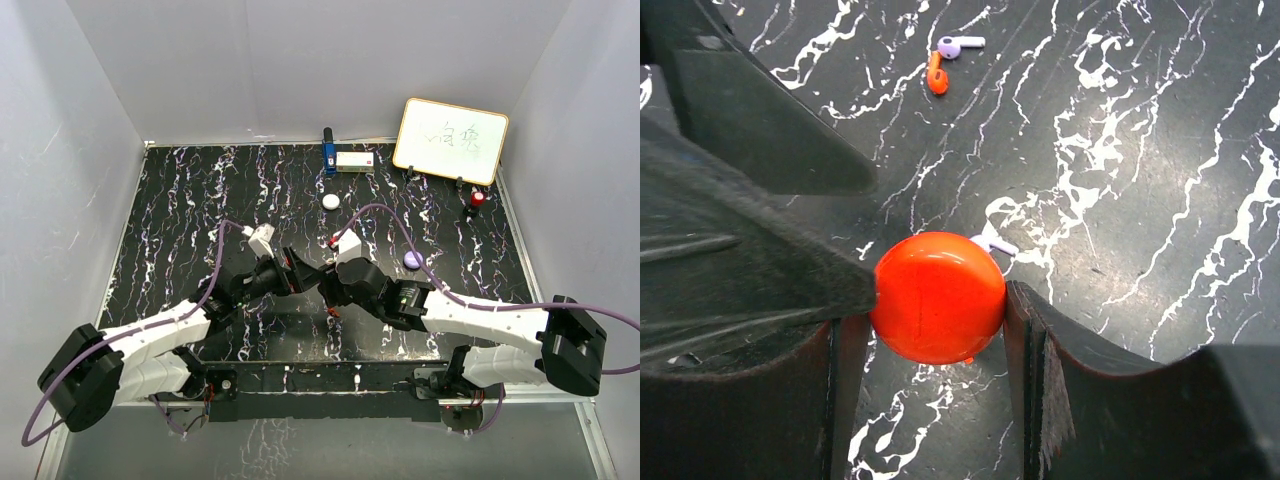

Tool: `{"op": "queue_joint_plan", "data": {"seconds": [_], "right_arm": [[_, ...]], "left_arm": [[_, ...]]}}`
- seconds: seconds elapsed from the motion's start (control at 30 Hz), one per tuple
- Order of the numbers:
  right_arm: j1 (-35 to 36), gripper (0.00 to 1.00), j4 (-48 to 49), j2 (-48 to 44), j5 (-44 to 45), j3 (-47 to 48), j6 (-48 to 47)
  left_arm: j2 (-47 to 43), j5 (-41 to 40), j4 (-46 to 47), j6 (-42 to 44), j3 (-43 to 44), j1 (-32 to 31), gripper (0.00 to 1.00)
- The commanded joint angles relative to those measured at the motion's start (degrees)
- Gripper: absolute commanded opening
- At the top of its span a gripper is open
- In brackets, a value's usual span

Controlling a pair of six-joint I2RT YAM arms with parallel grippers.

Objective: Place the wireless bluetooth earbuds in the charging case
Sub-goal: Pick up the charging case at the center of the board.

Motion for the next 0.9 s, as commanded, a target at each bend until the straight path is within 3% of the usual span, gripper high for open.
{"op": "queue_joint_plan", "data": {"seconds": [0.0,0.73,0.87], "right_arm": [[0.1,0.13,7.2,-2.0,-0.5,2.0,-1.8],[0.0,0.11,11.0,-1.2,-2.4,3.5,-4.3],[0.0,0.1,11.4,-1.1,-2.8,3.8,-4.4]], "left_arm": [[1.2,5.2,7.9,-4.1,-1.6,1.4,0.88],[6.9,12.6,19.4,-6.2,-3.7,2.6,0.67],[8.5,13.9,21.3,-6.5,-3.7,2.7,0.57]]}}
